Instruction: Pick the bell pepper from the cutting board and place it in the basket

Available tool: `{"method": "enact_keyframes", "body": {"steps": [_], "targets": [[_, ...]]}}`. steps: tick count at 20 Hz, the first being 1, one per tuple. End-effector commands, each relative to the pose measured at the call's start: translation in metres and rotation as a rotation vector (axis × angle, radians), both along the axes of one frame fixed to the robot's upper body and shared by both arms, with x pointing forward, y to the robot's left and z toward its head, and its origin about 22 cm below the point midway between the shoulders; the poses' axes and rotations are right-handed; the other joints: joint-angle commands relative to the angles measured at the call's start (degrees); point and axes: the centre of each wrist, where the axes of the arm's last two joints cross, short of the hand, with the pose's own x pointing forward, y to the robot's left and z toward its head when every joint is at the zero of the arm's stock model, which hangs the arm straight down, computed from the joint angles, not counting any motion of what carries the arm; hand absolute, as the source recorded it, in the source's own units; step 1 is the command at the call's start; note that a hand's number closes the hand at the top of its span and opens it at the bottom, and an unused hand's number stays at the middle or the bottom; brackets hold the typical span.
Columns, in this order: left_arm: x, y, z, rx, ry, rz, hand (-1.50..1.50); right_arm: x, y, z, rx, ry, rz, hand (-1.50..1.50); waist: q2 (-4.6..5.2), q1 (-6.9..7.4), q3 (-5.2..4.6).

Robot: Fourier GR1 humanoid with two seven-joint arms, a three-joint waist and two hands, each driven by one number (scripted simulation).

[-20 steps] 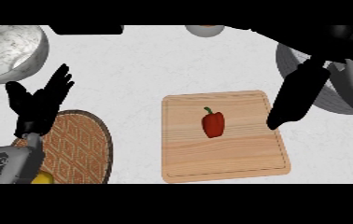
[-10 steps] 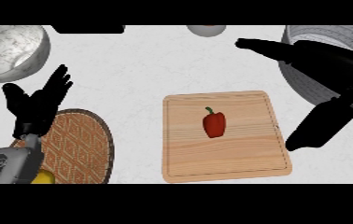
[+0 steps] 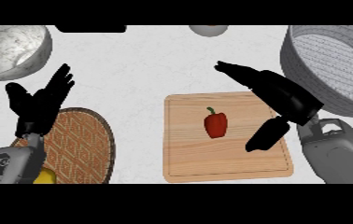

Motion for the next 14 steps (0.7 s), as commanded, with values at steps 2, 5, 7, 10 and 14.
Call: {"method": "enact_keyframes", "body": {"steps": [2, 5, 7, 10, 14], "targets": [[-0.005, 0.004, -0.008, 0.0, 0.02, -0.002, 0.0, 0.008, 0.017, -0.057, 0.108, 0.006, -0.018, -1.5, 0.04, 0.23, -0.01], [-0.015, -0.013, -0.015, -0.017, 0.007, 0.009, 0.0, 0.022, 0.044, -0.054, 0.067, 0.016, -0.031, -1.5, -0.08, 0.19, -0.04], [-0.002, 0.009, 0.002, -0.018, 0.013, -0.003, 0.0, 0.023, 0.039, -0.067, 0.033, 0.041, -0.02, -1.5, -0.09, -0.06, -0.04], [-0.002, 0.004, 0.003, -0.002, -0.001, 0.008, 0.0, 0.018, 0.034, -0.094, -0.051, 0.062, -0.011, -1.5, -0.08, -0.12, -0.04], [-0.005, -0.02, 0.001, 0.005, 0.0, -0.011, 0.0, 0.034, 0.03, -0.106, -0.096, 0.083, -0.019, -1.5, -0.1, -0.02, -0.03]]}}
